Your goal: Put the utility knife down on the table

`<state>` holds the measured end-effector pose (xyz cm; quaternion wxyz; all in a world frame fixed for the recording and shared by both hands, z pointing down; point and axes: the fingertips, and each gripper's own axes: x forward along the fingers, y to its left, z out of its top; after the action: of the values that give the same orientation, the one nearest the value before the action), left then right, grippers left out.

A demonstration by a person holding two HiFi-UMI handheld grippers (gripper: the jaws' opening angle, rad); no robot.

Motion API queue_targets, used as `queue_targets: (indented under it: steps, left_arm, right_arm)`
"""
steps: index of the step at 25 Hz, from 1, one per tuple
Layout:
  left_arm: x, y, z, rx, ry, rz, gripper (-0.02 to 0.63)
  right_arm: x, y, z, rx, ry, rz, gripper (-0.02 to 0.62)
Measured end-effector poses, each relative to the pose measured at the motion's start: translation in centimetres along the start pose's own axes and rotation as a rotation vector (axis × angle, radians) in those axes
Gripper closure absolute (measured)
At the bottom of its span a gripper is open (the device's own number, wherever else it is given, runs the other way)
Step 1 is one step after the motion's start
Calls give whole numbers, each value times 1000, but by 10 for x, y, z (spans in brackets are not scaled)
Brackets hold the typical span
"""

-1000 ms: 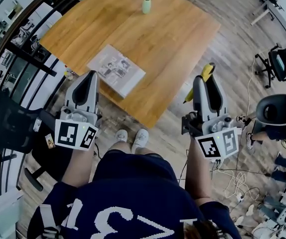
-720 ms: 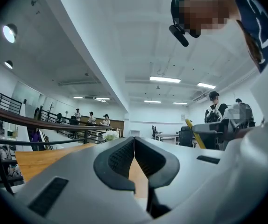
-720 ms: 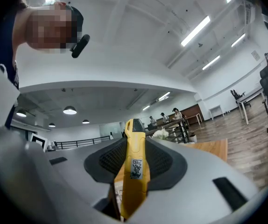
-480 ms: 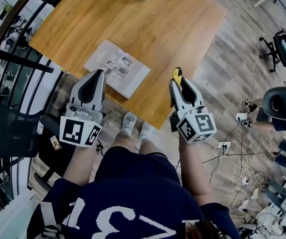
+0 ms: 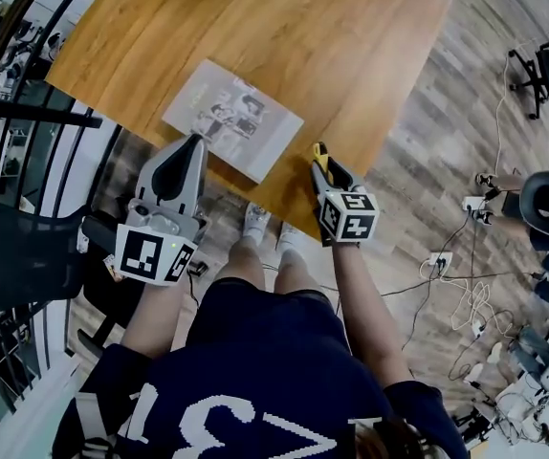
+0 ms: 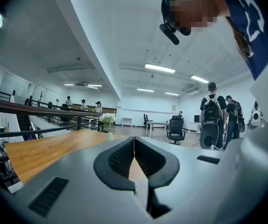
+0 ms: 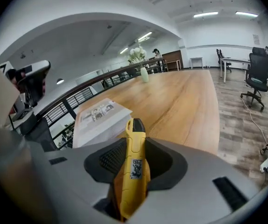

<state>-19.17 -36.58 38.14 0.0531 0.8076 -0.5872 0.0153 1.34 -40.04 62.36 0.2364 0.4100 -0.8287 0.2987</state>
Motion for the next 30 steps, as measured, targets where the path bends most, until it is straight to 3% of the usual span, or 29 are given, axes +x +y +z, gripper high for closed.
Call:
queue_targets:
  steps: [6, 10, 13, 15, 23, 30]
  left_arm:
    - [0, 3, -2, -1, 6, -9, 591]
    - [1, 0, 2, 3, -6, -13, 591]
    - [4, -3, 12, 13, -30, -16, 591]
    - [5, -6, 23, 23, -50, -17, 591]
    - [17, -24, 91, 81, -183, -61, 591]
    - [12, -37, 135, 124, -265, -63, 591]
  right_arm:
    - [15, 0, -23, 1, 97, -53, 451]
    - [8, 2, -10, 11, 54, -34, 461]
    - [-12, 0, 26, -20, -60, -44, 540]
    - [-35, 1, 59, -43, -159, -47, 560]
    - [-158, 20, 204, -199, -543, -36, 571]
    - [-254, 42, 259, -250, -784, -26, 571]
